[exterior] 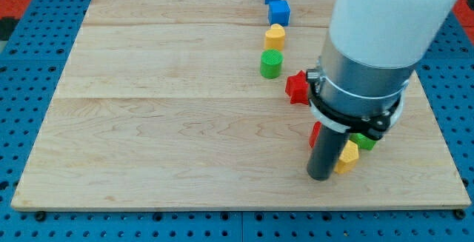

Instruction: Move the arm towards the right to the blue triangle

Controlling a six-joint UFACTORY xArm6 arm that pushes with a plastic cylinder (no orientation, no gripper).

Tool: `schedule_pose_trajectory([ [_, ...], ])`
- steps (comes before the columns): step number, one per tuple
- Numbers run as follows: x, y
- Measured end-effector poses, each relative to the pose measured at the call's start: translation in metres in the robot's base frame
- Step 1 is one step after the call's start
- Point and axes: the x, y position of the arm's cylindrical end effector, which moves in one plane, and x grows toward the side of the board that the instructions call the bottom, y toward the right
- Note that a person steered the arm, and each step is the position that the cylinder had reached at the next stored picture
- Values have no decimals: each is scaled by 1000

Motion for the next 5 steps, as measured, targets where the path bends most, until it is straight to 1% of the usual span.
schedule_pose_trajectory([
  [2, 0, -8],
  [3, -10, -60],
  [4, -62, -75],
  [5, -136, -90],
])
